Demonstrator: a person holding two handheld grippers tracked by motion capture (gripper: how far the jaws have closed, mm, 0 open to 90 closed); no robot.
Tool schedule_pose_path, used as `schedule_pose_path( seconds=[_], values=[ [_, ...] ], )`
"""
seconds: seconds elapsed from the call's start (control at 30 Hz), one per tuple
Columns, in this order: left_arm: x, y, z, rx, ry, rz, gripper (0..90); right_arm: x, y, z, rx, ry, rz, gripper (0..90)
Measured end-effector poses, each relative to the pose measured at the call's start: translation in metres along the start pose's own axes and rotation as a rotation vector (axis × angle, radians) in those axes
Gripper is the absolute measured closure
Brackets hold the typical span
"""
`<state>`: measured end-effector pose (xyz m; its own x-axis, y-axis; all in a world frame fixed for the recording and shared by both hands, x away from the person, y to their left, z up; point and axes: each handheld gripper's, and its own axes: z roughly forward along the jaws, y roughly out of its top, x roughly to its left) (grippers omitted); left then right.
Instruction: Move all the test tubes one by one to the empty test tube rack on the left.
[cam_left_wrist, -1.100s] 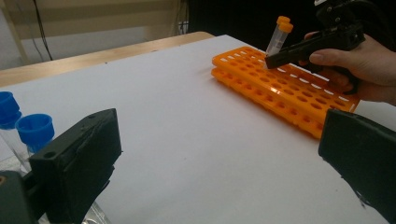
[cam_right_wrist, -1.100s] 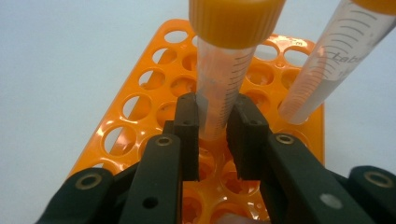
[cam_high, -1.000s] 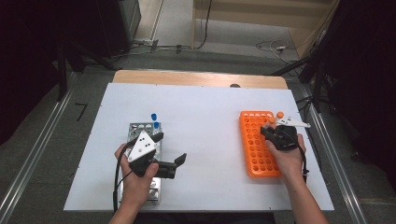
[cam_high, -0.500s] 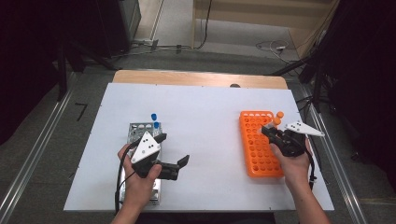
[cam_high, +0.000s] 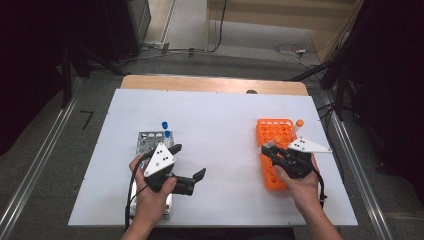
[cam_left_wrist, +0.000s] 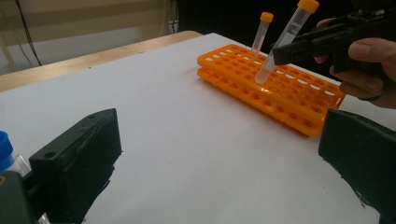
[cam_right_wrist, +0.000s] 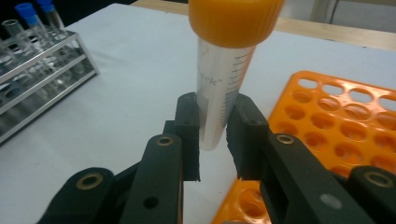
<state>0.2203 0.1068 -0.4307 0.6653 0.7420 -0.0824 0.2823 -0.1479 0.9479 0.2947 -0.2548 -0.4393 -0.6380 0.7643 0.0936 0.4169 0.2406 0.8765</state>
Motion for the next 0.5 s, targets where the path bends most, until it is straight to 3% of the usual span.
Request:
schedule_pose_path(
  seconds=[0.23,0.5],
  values=[
    [-0.003,0.0,0.002,0.006,-0.004,0.007,0.0,0.016,0.0,0.006,0.013,0.076,-0.034,72.4],
    [-0.007,0.001,0.004,0.006,-0.038,0.011,0.3,0.038,0.001,0.009,0.029,0.151,-0.074,72.4]
  ],
)
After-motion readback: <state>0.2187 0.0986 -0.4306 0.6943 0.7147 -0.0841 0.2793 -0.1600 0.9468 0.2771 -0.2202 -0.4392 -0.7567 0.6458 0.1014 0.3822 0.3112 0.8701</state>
